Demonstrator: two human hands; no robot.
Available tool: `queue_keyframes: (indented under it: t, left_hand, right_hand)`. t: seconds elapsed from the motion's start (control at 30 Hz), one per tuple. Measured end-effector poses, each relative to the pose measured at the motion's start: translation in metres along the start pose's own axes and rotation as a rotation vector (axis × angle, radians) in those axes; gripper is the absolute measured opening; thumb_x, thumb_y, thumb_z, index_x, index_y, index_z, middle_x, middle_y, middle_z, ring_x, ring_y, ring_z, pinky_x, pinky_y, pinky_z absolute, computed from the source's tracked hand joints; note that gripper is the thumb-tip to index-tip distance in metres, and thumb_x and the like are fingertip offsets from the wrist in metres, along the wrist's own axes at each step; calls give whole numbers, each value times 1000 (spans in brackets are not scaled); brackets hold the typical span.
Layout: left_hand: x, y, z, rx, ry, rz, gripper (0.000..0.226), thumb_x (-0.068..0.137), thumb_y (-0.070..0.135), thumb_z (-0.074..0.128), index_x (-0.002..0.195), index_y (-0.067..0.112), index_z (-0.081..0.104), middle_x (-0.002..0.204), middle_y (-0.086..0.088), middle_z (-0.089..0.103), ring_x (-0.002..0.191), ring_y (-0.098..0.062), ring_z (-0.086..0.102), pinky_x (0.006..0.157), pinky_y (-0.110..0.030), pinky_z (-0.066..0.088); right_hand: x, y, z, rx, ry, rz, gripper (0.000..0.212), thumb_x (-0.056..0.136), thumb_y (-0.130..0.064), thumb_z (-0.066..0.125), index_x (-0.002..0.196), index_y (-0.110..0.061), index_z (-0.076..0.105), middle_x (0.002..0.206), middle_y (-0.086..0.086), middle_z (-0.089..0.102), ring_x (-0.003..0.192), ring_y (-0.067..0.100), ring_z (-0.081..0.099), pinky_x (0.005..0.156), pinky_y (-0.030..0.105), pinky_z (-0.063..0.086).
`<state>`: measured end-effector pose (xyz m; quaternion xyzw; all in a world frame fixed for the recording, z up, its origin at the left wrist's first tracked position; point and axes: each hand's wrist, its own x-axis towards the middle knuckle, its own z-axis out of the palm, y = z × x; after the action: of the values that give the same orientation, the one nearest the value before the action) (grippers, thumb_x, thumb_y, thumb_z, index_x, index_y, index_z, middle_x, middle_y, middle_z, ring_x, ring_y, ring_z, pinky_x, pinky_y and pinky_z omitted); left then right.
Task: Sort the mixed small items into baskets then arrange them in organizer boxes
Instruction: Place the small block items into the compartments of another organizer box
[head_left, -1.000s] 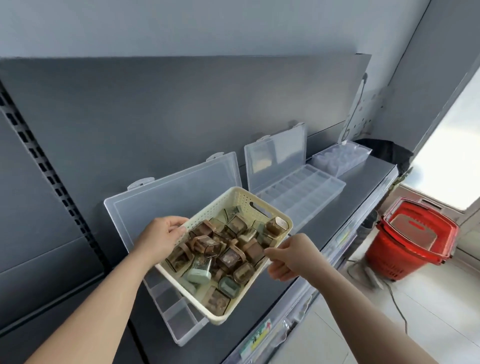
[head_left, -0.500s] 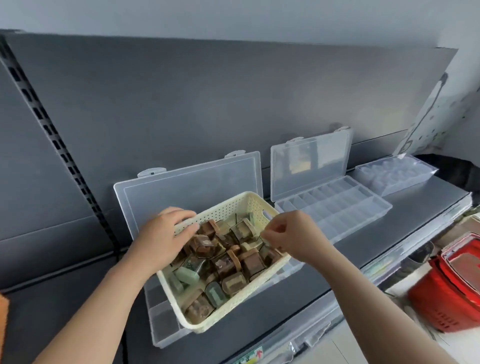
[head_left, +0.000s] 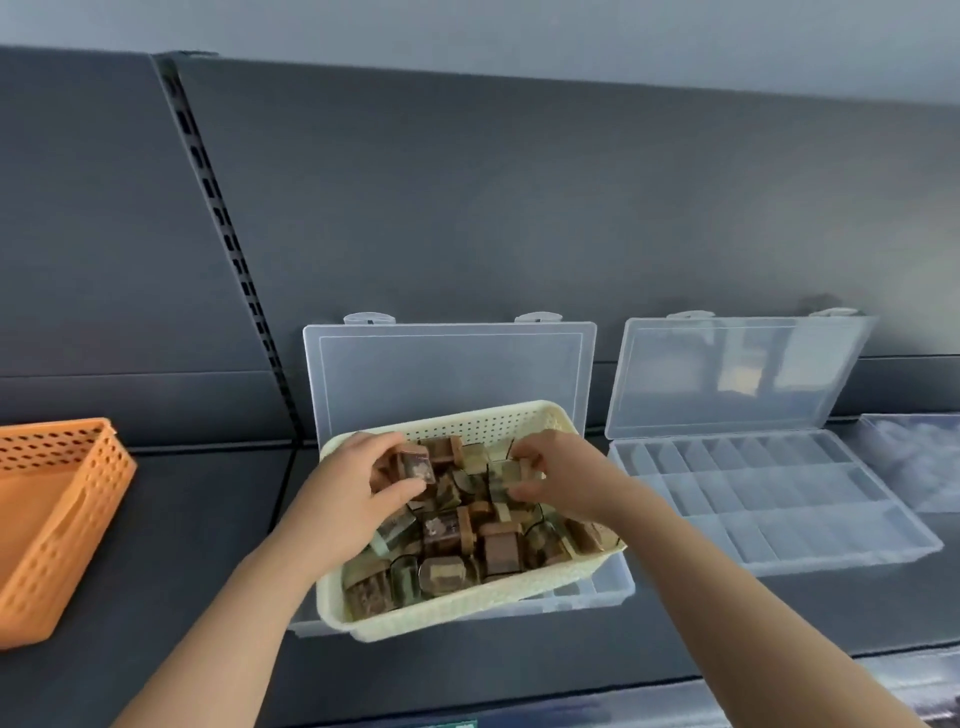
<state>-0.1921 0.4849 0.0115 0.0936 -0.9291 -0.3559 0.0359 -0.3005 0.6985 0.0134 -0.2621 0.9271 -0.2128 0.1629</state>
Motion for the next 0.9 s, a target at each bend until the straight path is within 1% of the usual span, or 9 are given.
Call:
queue_keyframes:
  t: [0.17,0.33,0.4,0.47,0.57,0.63,0.67,0.77,0.9]
  left_hand:
    - [-9,22,7,-364,119,-80,45,76,12,77,105,36,52,109,14,63,88,0,67,76,-22,53]
    - [2,52,30,-474,155,-97,43,70,19,82,87,26,43,94,3,69,86,-16,66,78,-38,54]
    - [8,69,43,-507,150,-82,40,73,21,80,89,25,44,95,1,68,85,-20,66,74,-37,56]
    - [16,90,56,-542,122,-42,36,80,20,74,97,32,45,102,3,66,84,-19,68,72,-30,55]
    - [31,121,80,-583,92,-2,41,88,17,65,114,43,48,106,7,62,80,-13,69,71,-21,50]
    - [40,141,101,-576,69,-6,44,92,9,57,122,42,51,108,7,59,83,-11,70,66,-12,49]
    - [44,150,112,-570,54,-17,45,93,6,54,122,39,52,110,6,59,83,-10,70,68,-14,51]
    - [59,171,151,-512,38,-72,45,90,7,59,121,38,53,117,7,60,91,-12,70,86,-37,56]
    - [77,184,202,-300,100,-112,46,83,26,70,123,33,50,118,7,60,100,-17,64,90,-39,53]
  right_hand:
    - [-13,13,-12,241,174,3,43,79,-36,73,117,-25,57,113,-8,58,91,10,63,80,28,56]
    - [-45,44,-35,506,320,57,33,79,-31,74,109,-34,61,103,-13,63,83,3,65,59,19,55]
    - [-57,64,-47,535,356,87,32,80,-29,74,110,-33,61,99,-11,66,83,5,66,61,20,55]
    - [-64,88,-57,551,388,140,32,81,-26,72,111,-31,62,98,-7,68,83,8,67,55,16,49]
    - [-67,129,-72,580,390,202,32,84,-18,63,113,-30,62,99,-5,68,79,13,68,47,17,44]
    - [-65,155,-79,570,360,207,34,84,-15,60,115,-30,61,100,-7,68,75,19,68,46,19,43]
    - [-63,168,-82,564,341,205,36,85,-14,60,116,-29,61,100,-7,68,75,20,68,47,19,44]
    - [-54,201,-92,553,283,185,40,84,-13,61,122,-27,59,100,-9,66,82,19,68,54,24,48]
    - [-40,233,-99,563,231,125,41,85,-15,66,123,-21,53,106,-6,61,86,8,65,49,13,45]
